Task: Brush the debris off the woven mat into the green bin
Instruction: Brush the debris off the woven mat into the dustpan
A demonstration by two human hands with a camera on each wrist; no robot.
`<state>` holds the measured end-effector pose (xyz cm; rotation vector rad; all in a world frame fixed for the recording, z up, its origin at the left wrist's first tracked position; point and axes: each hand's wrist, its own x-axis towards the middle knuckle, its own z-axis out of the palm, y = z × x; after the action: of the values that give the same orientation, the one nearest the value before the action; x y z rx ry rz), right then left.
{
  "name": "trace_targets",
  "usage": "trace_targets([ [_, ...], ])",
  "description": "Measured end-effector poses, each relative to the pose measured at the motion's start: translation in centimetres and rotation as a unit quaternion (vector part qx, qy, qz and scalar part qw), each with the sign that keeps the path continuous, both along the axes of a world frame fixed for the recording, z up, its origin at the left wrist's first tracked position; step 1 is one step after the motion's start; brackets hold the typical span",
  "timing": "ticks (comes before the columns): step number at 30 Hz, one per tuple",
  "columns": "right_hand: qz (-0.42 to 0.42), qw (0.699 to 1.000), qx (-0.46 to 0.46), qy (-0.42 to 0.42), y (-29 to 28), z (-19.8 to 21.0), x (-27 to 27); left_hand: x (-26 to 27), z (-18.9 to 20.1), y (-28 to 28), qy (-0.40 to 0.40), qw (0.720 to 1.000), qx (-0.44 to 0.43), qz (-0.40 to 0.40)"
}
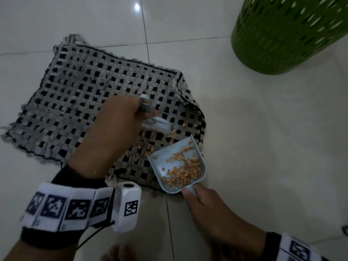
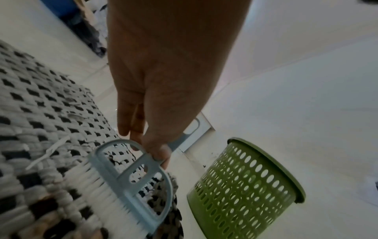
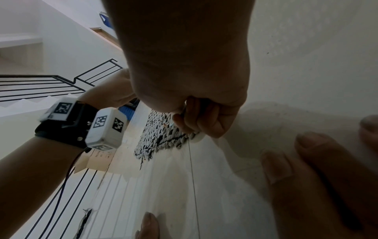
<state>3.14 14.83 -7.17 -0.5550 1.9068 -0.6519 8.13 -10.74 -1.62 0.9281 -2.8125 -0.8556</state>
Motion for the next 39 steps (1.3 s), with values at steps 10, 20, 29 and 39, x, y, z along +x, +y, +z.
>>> trace_targets([
  [10,0.005,1.000,-0.016,0.004,0.1,-0.1,0.0,-0.9,-0.9,0.1,-0.004,0.999,-0.004,-0.044],
  [20,0.024,1.000,-0.015,-0.004,0.9,0.0,-0.4,-2.9,-2.3,3.4,0.160,0.979,-0.036,-0.118],
  [29,0.029,0.999,-0.011,0.001,1.2,-0.2,-0.4,-0.2,-1.1,0.9,0.104,0.988,-0.071,-0.086],
  [39,0.034,0.999,-0.011,-0.002,1.4,-0.2,-0.5,-1.3,-2.1,1.8,0.070,0.988,-0.048,-0.132],
])
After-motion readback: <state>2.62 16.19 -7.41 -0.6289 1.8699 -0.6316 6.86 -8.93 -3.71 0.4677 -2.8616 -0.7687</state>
